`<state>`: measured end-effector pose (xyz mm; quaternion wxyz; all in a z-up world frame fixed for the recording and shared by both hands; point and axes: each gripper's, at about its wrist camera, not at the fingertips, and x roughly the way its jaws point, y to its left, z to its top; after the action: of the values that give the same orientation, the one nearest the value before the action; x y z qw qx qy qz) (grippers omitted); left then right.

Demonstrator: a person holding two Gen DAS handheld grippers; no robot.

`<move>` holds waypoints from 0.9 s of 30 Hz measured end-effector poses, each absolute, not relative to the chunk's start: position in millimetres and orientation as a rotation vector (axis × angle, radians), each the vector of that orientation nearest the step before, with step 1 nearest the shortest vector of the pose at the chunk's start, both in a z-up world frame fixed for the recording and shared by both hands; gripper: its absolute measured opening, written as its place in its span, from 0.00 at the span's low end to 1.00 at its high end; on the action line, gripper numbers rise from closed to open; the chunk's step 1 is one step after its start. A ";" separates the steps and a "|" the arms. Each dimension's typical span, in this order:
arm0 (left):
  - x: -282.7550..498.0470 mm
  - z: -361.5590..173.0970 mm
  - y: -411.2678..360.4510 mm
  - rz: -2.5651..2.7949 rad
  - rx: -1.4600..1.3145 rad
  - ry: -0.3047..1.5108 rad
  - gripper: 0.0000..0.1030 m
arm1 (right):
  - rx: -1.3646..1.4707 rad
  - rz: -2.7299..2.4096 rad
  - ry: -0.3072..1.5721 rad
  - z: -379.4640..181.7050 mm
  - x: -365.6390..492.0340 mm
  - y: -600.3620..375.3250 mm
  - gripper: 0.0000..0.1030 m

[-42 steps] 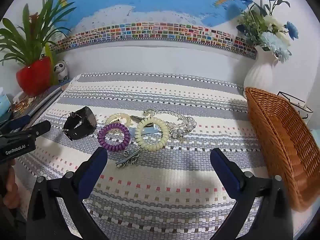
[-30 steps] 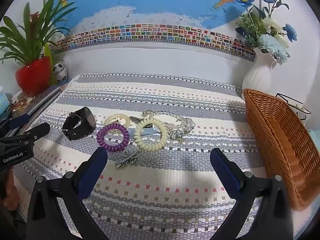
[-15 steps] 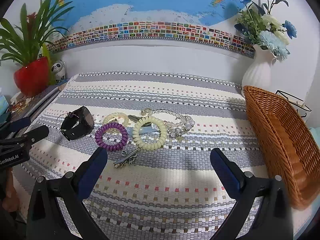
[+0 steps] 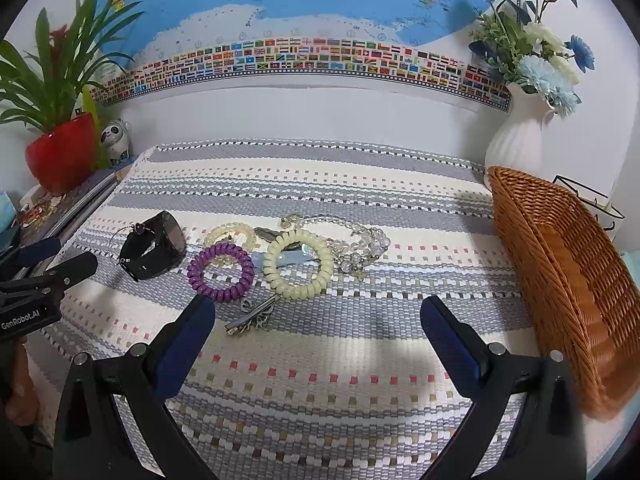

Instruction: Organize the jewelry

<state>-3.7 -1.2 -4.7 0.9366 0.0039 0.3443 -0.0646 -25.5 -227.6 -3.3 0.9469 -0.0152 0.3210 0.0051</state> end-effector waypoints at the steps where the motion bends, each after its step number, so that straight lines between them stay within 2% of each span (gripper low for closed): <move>1: -3.2 -4.6 -1.2 -0.131 0.007 0.704 0.83 | -0.031 0.011 0.654 -3.2 -25.3 -227.7 1.00; 27: -2.9 -7.2 1.2 -0.126 -0.003 0.709 0.83 | -0.038 0.007 0.654 -3.6 -25.4 -225.9 1.00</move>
<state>-2.9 1.2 -7.2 0.9360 -0.0016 0.3467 -0.0615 -25.4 -225.9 -3.6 0.9468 -0.0187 0.3212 0.0034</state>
